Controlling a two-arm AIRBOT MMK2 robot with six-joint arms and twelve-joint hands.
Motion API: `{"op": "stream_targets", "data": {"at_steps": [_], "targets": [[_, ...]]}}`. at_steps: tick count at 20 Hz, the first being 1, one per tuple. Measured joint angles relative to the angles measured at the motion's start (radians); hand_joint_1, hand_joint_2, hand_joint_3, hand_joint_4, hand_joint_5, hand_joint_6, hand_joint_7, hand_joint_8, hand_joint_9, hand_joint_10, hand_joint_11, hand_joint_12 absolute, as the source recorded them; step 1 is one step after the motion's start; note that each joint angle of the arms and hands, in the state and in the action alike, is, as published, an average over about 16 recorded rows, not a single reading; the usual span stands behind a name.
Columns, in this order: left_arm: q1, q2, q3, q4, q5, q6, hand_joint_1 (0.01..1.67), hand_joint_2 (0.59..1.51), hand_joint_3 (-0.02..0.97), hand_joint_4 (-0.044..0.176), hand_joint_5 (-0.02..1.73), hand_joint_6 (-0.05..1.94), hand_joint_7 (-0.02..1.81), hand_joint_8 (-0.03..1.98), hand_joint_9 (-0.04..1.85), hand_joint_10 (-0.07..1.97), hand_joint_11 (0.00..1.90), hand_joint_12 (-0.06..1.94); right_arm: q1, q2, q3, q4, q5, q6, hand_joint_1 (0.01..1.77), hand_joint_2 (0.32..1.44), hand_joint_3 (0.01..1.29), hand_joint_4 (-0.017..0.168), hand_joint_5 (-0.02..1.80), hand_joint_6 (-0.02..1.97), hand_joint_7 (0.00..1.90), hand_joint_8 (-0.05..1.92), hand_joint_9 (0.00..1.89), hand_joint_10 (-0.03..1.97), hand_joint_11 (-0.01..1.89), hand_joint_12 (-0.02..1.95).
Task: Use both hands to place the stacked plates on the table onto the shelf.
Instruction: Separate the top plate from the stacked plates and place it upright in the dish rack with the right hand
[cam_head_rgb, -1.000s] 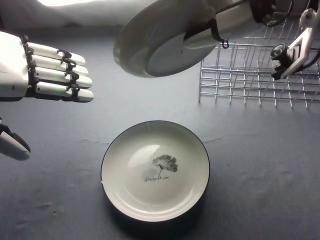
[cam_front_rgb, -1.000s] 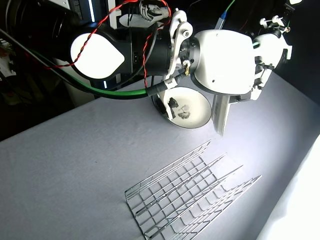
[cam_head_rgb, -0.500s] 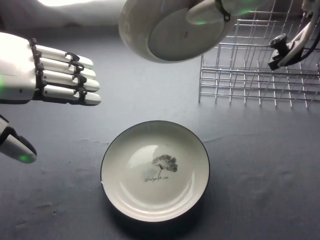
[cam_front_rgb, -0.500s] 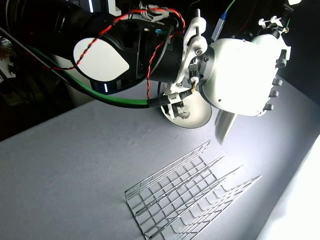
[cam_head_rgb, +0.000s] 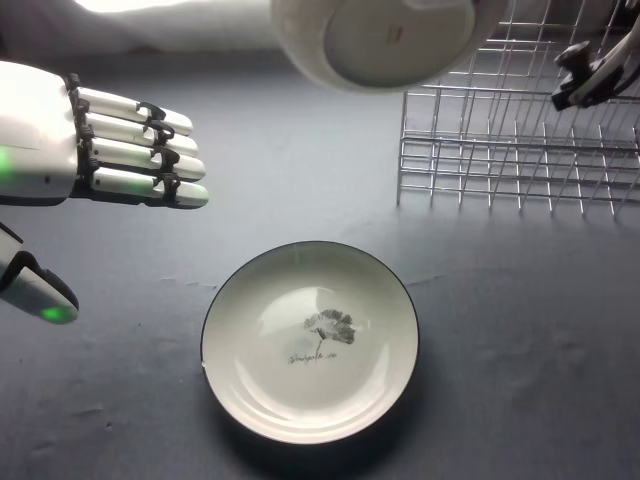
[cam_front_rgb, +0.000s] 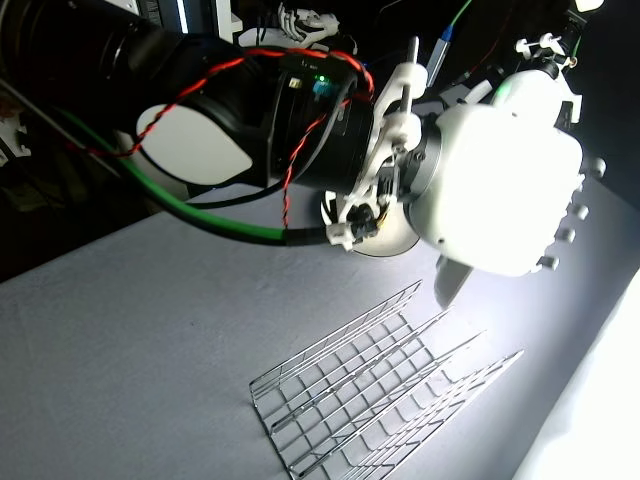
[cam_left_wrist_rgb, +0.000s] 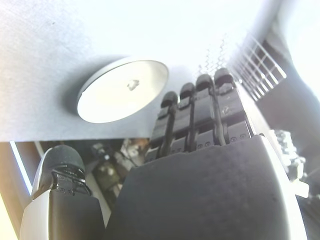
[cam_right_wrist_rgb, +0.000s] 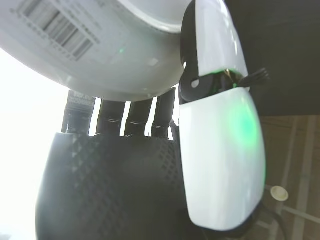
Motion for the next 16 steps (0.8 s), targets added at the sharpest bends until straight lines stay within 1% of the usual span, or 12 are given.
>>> {"op": "stream_targets", "data": {"at_steps": [9,12,16], "targets": [[0.000,-0.002,0.003,0.000,0.002,0.005,0.01,1.063,0.006,0.000,0.01,0.00,0.02,-0.01,0.02,0.00,0.01,0.00,0.001,0.032,0.036,0.014,-0.001,-0.002,1.40,0.97,0.01,-0.008,0.91,0.97,1.07,0.77,1.01,1.11,0.94,1.43],[-0.003,-0.002,0.003,-0.001,0.002,0.006,0.01,1.062,0.006,0.000,0.02,0.00,0.02,-0.01,0.02,0.00,0.01,0.00,-0.010,0.049,0.036,0.015,0.001,-0.003,1.40,0.97,0.01,-0.008,0.91,0.97,1.08,0.77,1.02,1.10,0.94,1.42],[-0.005,-0.003,0.003,0.000,0.002,0.007,0.01,1.061,0.006,0.000,0.02,0.00,0.02,-0.01,0.02,0.00,0.01,0.00,-0.038,0.077,0.033,0.015,0.007,-0.005,1.40,0.97,0.01,-0.008,0.91,0.97,1.07,0.76,1.02,1.10,0.95,1.43]]}}
